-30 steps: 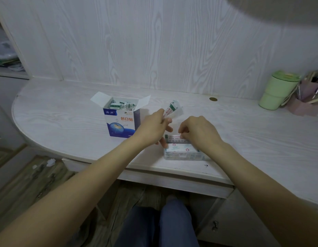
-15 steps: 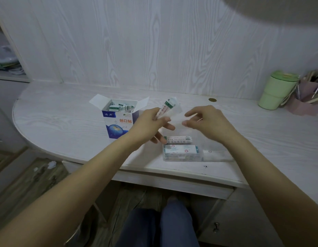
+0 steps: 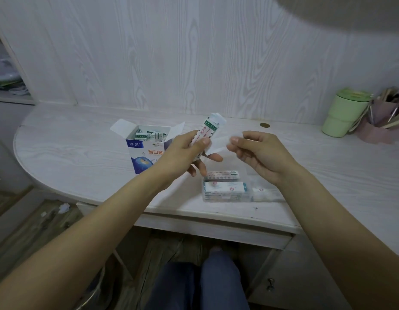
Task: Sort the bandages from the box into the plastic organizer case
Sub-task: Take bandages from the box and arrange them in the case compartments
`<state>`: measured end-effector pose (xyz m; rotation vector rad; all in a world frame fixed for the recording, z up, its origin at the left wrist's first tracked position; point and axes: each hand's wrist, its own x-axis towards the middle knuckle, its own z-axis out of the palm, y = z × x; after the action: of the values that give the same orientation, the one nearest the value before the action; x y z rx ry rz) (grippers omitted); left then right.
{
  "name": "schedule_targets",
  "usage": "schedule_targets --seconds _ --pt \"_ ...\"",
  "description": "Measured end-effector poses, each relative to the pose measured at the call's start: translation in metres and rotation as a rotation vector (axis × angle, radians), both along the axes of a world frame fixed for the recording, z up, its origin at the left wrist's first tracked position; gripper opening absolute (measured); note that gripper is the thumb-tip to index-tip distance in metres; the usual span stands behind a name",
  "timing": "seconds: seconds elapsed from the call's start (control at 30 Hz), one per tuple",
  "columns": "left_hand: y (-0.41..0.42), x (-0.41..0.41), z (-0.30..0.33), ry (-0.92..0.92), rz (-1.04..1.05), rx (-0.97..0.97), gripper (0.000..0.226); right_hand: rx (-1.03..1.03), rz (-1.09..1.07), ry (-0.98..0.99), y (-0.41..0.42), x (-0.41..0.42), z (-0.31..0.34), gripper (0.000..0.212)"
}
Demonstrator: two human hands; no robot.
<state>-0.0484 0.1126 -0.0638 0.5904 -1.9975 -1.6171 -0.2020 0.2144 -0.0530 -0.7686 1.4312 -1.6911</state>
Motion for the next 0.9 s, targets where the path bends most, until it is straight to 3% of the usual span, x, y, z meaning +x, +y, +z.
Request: schedule_targets --seconds 0.07,0.13,0.27,0.3,0.53,0.9 --pt "-0.002 0.0 0.0 0.018 0.036 0.022 0.014 -0.06 0.004 -0.161 -0.001 -0.002 0.0 0.007" --pt "-0.004 0.001 -0.001 0.017 0.084 0.016 0.017 -0.049 -0.005 -0.167 -0.003 -0.008 -0.002 0.018" --pt "-0.007 0.003 -0.002 -0.004 0.153 0.001 0.019 0.147 -0.039 0.356 -0.005 -0.015 -0.012 0.005" --pt "-0.008 0.003 -0.002 -0.007 0.162 0.001 0.019 0.195 -0.046 0.476 -0.006 -0.016 -0.015 0.011" --pt "-0.005 0.001 -0.002 -0.022 0.16 -0.003 0.019 0.369 -0.022 0.921 -0.015 -0.008 -0.029 0.006" --pt "-0.004 0.0 -0.003 -0.025 0.142 0.008 0.02 0.413 0.105 1.245 -0.023 -0.002 -0.037 0.009"
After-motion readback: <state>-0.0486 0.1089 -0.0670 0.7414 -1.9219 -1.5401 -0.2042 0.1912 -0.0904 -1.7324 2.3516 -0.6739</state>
